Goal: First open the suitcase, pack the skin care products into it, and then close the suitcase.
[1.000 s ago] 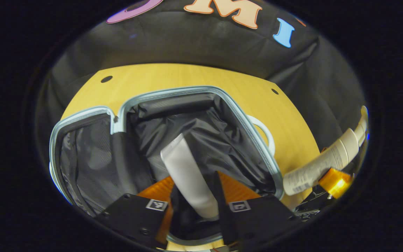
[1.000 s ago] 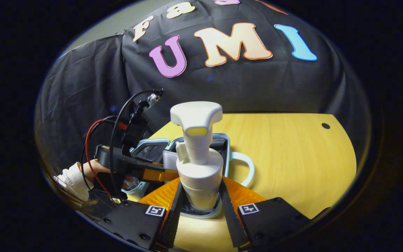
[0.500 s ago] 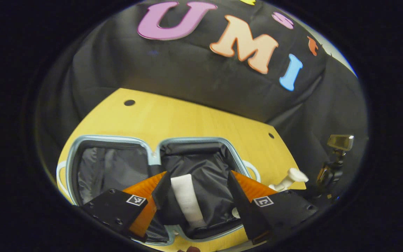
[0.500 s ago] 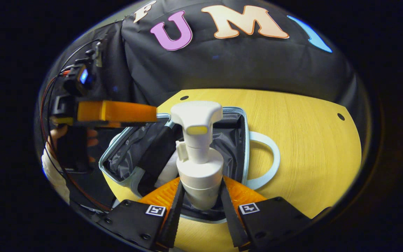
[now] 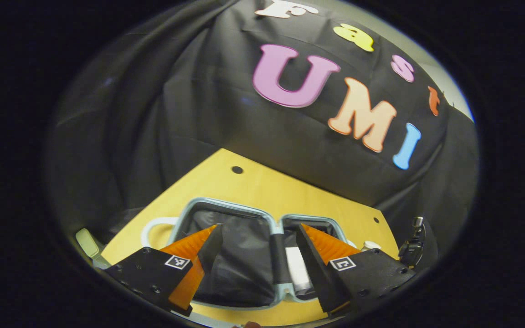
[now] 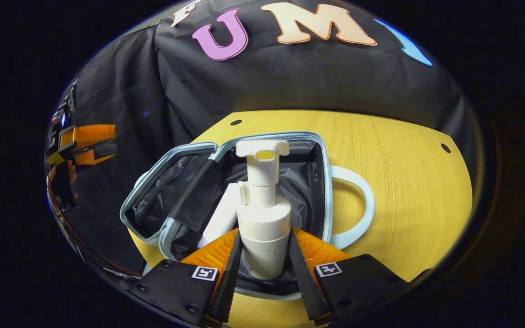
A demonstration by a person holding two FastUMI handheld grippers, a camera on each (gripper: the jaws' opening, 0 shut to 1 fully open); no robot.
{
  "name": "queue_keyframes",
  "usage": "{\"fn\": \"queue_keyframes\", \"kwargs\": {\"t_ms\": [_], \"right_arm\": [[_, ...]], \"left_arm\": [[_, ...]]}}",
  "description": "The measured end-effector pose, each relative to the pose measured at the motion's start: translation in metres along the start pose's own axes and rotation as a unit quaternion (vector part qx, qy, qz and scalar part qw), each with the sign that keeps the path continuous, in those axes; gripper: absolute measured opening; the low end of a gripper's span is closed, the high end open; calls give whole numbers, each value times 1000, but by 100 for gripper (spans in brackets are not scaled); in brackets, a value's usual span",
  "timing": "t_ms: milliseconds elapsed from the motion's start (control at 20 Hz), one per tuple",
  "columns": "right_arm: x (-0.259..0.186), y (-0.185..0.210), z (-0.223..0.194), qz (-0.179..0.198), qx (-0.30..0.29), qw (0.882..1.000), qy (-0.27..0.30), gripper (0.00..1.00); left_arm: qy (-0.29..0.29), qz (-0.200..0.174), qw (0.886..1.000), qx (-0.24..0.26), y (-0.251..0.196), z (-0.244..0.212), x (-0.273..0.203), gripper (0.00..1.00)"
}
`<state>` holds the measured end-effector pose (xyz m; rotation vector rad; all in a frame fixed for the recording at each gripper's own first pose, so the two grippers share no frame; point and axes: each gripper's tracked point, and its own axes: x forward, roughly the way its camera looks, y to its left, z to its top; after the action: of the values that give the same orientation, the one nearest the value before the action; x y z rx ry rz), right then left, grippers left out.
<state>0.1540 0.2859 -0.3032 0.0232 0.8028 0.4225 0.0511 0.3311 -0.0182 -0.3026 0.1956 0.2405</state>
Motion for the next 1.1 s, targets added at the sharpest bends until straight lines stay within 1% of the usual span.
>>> {"fn": "queue_keyframes", "kwargs": {"t_ms": [50, 100, 150, 250, 300, 450, 550, 700, 750, 800, 850, 950, 1000, 1050, 1100], "right_arm": [[-2, 1, 5, 4, 3, 1000, -8, 56], [-6, 1, 9, 6, 4, 1000, -16, 68], [-10, 1, 13, 8, 6, 1000, -25, 65], [-20, -5, 26, 3, 7, 999, -52, 82], [-27, -6, 31, 3, 8, 998, -66, 96], [-57, -20, 51, -8, 12, 994, -108, 98], [-80, -34, 63, -27, 4, 990, -135, 98], [-110, -53, 76, -60, -2, 984, -165, 98], [-119, -57, 80, -67, 0, 983, -174, 98], [-126, -61, 82, -75, 1, 981, -181, 98], [-130, -66, 83, -84, 0, 979, -184, 98], [-138, -76, 84, -101, -11, 977, -188, 98], [-141, -81, 82, -110, -15, 976, -187, 94], [-143, -84, 81, -116, -15, 976, -185, 98], [-143, -86, 80, -120, -13, 975, -185, 98]], "left_arm": [[-3, 25, 1000, -6, 25, 0, -3, 95], [-5, 47, 999, -10, 49, -2, -1, 95], [-4, 66, 998, -14, 70, -5, -3, 95], [4, 92, 995, -26, 101, -14, -2, 95], [11, 102, 994, -32, 115, -19, 1, 95], [28, 111, 992, -55, 144, -38, 13, 95], [47, 112, 990, -75, 157, -57, 23, 95], [65, 113, 988, -85, 174, -75, 39, 95], [68, 112, 987, -89, 176, -80, 44, 92], [70, 112, 986, -97, 182, -85, 52, 95], [75, 114, 985, -108, 187, -89, 58, 95], [77, 106, 982, -135, 190, -94, 69, 95], [79, 102, 981, -148, 190, -95, 71, 95], [81, 97, 979, -160, 194, -99, 76, 95], [82, 94, 977, -170, 195, -100, 80, 95]]}}
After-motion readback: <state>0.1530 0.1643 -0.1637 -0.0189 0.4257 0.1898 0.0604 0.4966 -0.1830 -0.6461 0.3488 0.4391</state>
